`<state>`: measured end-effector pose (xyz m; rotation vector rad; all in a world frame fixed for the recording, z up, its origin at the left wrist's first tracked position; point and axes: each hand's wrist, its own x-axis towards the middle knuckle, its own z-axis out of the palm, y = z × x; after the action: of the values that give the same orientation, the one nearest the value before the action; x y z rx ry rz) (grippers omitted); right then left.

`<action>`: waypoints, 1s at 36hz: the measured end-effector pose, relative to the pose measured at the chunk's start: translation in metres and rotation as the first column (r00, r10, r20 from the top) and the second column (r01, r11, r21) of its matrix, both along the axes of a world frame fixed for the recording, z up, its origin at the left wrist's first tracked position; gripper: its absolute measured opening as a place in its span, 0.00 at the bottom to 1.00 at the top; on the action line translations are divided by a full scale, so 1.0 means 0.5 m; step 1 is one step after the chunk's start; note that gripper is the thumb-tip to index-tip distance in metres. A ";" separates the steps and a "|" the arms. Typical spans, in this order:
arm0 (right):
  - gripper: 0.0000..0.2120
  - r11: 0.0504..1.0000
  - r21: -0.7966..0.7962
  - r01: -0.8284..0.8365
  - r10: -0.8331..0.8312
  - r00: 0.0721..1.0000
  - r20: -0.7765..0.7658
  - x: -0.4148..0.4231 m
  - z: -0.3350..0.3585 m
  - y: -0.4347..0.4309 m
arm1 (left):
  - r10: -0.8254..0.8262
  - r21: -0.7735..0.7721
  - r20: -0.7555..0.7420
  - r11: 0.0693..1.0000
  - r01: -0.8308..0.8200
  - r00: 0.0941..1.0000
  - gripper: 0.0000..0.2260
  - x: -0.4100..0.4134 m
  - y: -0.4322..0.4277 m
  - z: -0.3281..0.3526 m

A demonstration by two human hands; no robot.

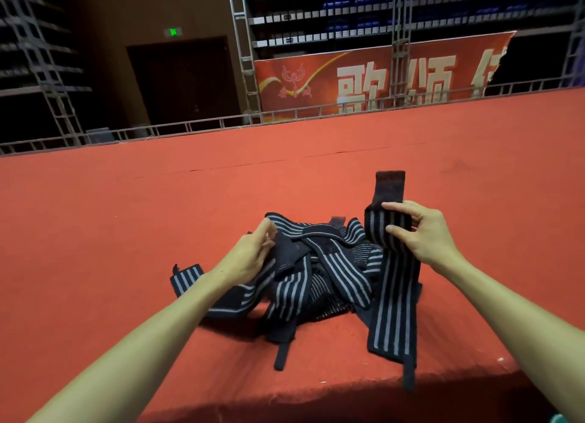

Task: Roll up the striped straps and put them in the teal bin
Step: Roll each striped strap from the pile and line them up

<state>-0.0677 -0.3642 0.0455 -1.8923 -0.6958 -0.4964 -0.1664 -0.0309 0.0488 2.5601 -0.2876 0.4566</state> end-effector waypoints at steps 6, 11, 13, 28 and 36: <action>0.23 0.998 0.043 -0.043 0.042 0.999 0.024 -0.009 0.024 0.013 | -0.010 -0.016 0.008 1.000 0.010 1.000 0.20 -0.007 0.001 0.054; 0.22 0.996 0.049 -0.068 0.067 0.997 0.030 -0.020 0.051 0.014 | -0.095 0.042 -0.039 0.994 0.096 0.995 0.12 -0.019 0.010 0.067; 0.22 0.997 0.036 -0.068 0.066 0.996 0.051 -0.022 0.068 0.012 | -0.125 0.123 -0.033 0.984 0.128 0.992 0.19 -0.020 0.016 0.079; 0.22 0.994 0.038 -0.099 0.087 0.968 0.235 -0.047 0.296 0.018 | 0.000 0.120 0.319 0.992 -0.040 0.948 0.10 0.001 0.007 0.353; 0.24 0.988 0.101 -0.118 0.085 0.954 0.288 -0.076 0.423 0.021 | 0.019 -0.185 0.432 0.980 0.068 0.902 0.13 -0.021 -0.026 0.470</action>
<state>-0.1058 -0.3537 0.2570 -1.6828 -0.9261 -0.7351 -0.1770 -0.0438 0.2839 2.2374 -0.4090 0.9973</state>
